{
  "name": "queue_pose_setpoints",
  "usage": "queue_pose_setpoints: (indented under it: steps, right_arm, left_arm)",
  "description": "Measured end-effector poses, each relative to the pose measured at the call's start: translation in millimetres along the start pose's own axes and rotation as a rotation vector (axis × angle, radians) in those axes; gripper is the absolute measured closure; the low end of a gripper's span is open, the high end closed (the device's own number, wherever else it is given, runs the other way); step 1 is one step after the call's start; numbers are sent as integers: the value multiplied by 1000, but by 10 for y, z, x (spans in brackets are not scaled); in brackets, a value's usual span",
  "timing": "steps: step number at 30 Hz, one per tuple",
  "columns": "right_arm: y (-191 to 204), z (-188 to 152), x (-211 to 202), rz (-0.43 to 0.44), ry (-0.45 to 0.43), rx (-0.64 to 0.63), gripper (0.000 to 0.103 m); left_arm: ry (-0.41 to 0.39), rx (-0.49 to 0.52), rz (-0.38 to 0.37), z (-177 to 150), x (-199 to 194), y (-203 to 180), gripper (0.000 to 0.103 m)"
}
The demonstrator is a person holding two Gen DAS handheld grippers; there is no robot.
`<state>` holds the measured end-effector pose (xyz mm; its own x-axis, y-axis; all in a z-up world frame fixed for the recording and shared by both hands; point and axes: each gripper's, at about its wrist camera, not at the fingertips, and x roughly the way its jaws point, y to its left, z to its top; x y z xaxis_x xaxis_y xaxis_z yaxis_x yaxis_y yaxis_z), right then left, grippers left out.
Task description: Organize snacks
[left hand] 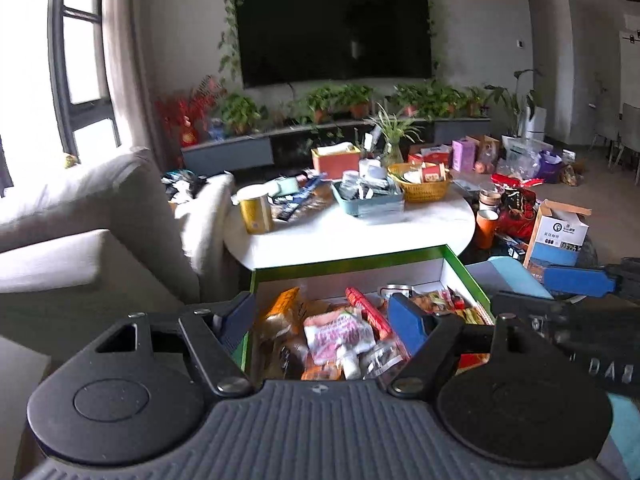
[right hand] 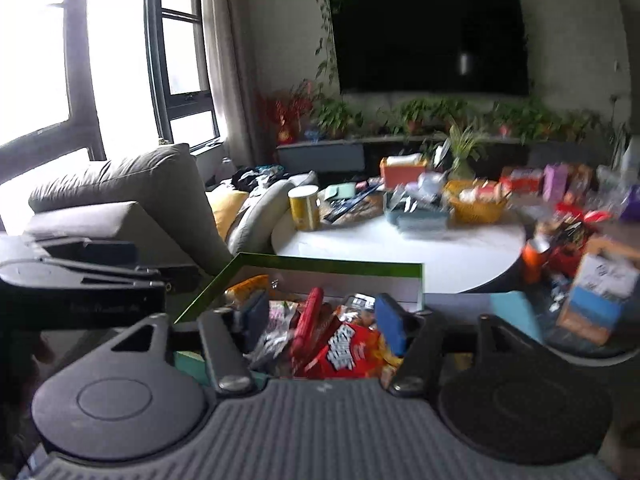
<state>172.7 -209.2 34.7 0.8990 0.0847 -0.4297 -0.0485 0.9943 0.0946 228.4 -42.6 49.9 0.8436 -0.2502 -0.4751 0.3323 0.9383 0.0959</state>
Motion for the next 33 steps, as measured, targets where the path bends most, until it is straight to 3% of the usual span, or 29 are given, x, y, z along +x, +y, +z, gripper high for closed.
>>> queue_pose_setpoints:
  steps: [3,7,11,21,26,33]
  right_arm:
    - [109,-82,-331,0,-12,15,42]
    - [192,-164,-677,-36,18,89,42]
    - [226,-250,-918,-98,17,121,42]
    - [299,-517,-1347,-135,20,161,42]
    - [335,-613,-1464,-118,13,141,42]
    - [249,-635,-1553,-109,-12,163,42]
  left_arm:
    - [-24,-19,26,-118,-389,-51,31]
    - [10,-94,8,-300,-818,-47,31]
    - [38,-140,66,-456,-1095,-60,31]
    - [40,-168,139,-721,-1543,-140,31]
    - [12,-120,177,-753,-1739,-266,31]
    - [1,-118,183,-756,-1831,-356,31]
